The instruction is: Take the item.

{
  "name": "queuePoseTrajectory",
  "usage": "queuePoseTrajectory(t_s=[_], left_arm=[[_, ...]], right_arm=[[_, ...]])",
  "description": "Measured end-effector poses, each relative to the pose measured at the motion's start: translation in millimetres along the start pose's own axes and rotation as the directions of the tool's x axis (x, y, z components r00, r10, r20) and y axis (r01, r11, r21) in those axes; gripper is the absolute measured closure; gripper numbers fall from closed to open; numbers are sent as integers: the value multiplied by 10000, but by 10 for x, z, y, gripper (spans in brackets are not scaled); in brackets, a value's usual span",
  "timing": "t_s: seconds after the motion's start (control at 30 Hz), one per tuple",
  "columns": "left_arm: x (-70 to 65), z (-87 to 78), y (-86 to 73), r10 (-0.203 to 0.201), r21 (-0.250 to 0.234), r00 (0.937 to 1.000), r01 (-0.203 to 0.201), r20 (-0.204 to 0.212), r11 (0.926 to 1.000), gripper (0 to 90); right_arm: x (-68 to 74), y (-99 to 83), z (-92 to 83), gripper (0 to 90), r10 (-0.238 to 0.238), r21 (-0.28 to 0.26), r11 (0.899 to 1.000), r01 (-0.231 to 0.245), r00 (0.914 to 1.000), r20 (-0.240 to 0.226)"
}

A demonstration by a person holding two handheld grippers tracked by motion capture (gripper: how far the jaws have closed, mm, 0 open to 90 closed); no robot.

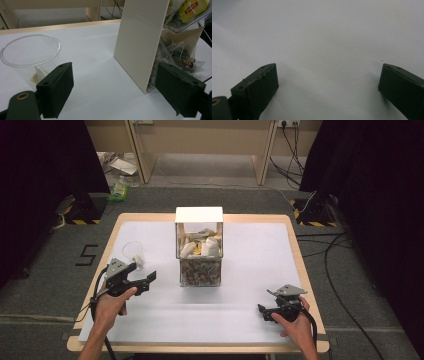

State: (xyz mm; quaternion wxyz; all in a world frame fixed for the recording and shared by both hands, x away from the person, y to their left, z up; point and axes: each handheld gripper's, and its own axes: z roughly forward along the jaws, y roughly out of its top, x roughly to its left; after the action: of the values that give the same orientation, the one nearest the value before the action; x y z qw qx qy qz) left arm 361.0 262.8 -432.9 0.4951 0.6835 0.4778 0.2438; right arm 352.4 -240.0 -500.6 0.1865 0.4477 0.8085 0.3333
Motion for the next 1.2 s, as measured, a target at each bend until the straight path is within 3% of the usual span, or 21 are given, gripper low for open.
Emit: queuePoseTrajectory(t_s=[1.2], left_arm=[[-211,-23,-415,446,115,9967,-455,682,9989,149]], right_arm=[[2,-1,1,32,-4,-16,10000,4,10000,15]])
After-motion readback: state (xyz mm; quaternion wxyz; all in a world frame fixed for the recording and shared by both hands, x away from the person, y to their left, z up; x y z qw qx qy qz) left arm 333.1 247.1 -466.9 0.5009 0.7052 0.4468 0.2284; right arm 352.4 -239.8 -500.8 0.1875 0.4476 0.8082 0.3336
